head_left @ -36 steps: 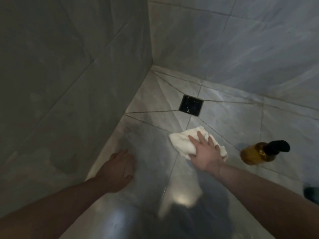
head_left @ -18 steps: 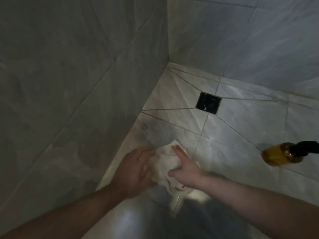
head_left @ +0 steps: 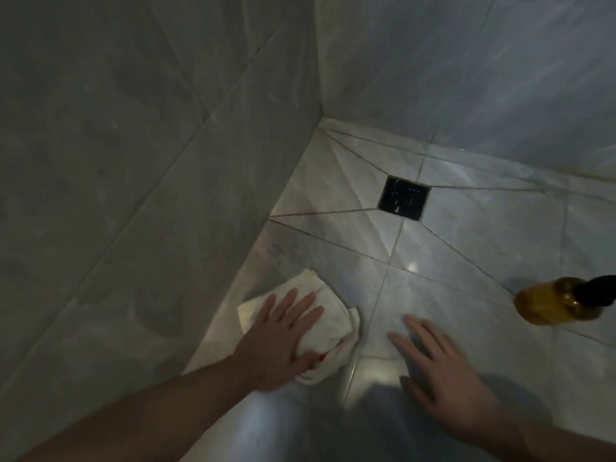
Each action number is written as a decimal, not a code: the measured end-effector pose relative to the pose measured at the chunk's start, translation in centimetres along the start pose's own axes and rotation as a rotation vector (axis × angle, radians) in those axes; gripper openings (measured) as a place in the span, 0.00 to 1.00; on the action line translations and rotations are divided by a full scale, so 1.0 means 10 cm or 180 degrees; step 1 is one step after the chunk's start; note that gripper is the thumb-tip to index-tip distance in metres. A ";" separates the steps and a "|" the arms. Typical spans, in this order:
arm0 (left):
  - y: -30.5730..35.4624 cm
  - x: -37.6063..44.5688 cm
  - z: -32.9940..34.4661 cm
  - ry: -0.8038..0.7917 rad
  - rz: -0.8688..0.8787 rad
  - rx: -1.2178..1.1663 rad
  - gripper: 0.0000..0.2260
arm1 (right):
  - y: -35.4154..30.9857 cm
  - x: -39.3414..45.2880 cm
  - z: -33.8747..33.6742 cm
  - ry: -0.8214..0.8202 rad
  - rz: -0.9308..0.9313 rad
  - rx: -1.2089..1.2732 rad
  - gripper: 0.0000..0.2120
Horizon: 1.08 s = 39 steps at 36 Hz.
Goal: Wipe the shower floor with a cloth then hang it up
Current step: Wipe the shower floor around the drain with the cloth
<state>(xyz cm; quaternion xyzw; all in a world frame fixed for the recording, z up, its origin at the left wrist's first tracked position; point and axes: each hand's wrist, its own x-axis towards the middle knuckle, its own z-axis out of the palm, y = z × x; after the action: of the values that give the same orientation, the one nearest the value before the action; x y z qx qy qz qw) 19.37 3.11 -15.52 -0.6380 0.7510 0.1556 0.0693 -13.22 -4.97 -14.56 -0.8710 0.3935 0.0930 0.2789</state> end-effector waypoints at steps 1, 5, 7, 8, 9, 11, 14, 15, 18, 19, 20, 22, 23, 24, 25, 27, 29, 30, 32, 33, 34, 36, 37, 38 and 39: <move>-0.06 0.03 -0.02 -0.0029 -0.0088 -0.0021 0.33 | 0.01 0.00 -0.01 -0.0123 0.0078 -0.0102 0.33; -0.26 0.29 -0.10 -0.0087 -0.0565 -0.0074 0.35 | 0.02 -0.02 0.01 -0.0403 0.0179 -0.0245 0.38; -0.33 0.44 -0.15 -0.0084 -0.0708 -0.0032 0.36 | 0.04 -0.02 0.05 -0.0416 0.0228 -0.0365 0.41; -0.37 0.52 -0.17 -0.0078 -0.0769 0.0007 0.36 | 0.04 -0.02 0.06 -0.0418 0.0218 -0.0435 0.41; -0.40 0.60 -0.20 -0.0066 -0.0842 0.0032 0.37 | 0.03 -0.02 0.05 -0.0446 0.0200 -0.0491 0.42; -0.44 0.77 -0.27 -0.0046 -0.1034 -0.0001 0.38 | 0.03 -0.01 0.03 -0.0422 0.0165 -0.0592 0.43; -0.48 1.02 -0.37 -0.0161 -0.1304 -0.0160 0.41 | 0.06 -0.01 0.02 -0.0436 0.0145 -0.0623 0.45; -0.48 1.08 -0.39 -0.0208 -0.1355 -0.0193 0.41 | 0.07 -0.01 0.02 -0.0485 0.0138 -0.0586 0.45; -0.44 1.07 -0.42 -0.0265 -0.1390 -0.0234 0.42 | 0.06 0.01 -0.02 -0.0449 0.0062 -0.0376 0.42; -0.41 1.02 -0.40 -0.0269 -0.1350 -0.0225 0.41 | 0.06 0.01 -0.05 -0.0441 0.0061 -0.0303 0.40; -0.39 0.94 -0.38 -0.0257 -0.1269 -0.0198 0.41 | 0.06 -0.01 -0.08 -0.0424 0.0087 -0.0244 0.39; -0.36 0.75 -0.30 -0.0167 -0.1049 -0.0165 0.38 | 0.07 -0.05 -0.15 -0.0377 0.0078 -0.0223 0.36; -0.34 0.63 -0.25 -0.0136 -0.0938 -0.0155 0.36 | 0.09 -0.07 -0.18 -0.0381 0.0070 -0.0244 0.36; -0.32 0.51 -0.19 -0.0145 -0.0823 -0.0119 0.35 | 0.11 -0.11 -0.20 -0.0393 0.0101 -0.0262 0.36; -0.29 0.40 -0.13 -0.0156 -0.0697 -0.0056 0.33 | 0.13 -0.15 -0.23 -0.0358 0.0151 -0.0274 0.36; -0.21 0.23 -0.03 -0.0138 -0.0408 0.0118 0.31 | 0.19 -0.22 -0.27 -0.0372 0.0262 -0.0310 0.37; -0.15 0.17 0.00 -0.0120 -0.0153 0.0359 0.29 | 0.27 -0.29 -0.30 -0.0353 0.0373 -0.0344 0.37; -0.14 0.18 0.00 -0.0105 -0.0060 0.0453 0.28 | 0.32 -0.32 -0.29 -0.0327 0.0431 -0.0346 0.37; -0.13 0.27 -0.03 -0.0123 0.0065 0.0533 0.31 | 0.40 -0.35 -0.35 -0.0376 0.0606 -0.0331 0.38; -0.12 0.34 -0.07 -0.0156 0.0118 0.0549 0.32 | 0.44 -0.35 -0.36 -0.0393 0.0679 -0.0337 0.38; -0.10 0.42 -0.10 -0.0194 0.0177 0.0557 0.33 | 0.49 -0.36 -0.35 -0.0368 0.0712 -0.0366 0.39; -0.04 0.64 -0.17 -0.0279 0.0263 0.0480 0.33 | 0.57 -0.35 -0.32 -0.0465 0.0782 -0.0333 0.39; 0.01 0.76 -0.20 -0.0338 0.0252 0.0386 0.33 | 0.59 -0.35 -0.33 -0.0474 0.0789 -0.0305 0.39; 0.08 0.90 -0.24 -0.0378 0.0194 0.0292 0.32 | 0.59 -0.35 -0.33 -0.0468 0.0774 -0.0275 0.39; 0.17 1.06 -0.28 -0.0412 0.0095 0.0221 0.32 | 0.58 -0.34 -0.33 -0.0467 0.0755 -0.0251 0.39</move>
<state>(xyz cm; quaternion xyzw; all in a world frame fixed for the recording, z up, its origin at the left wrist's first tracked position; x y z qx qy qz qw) 16.11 -7.45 -15.84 -0.6126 0.7593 0.1714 0.1375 -20.01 -7.76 -12.89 -0.8196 0.4682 0.2042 0.2596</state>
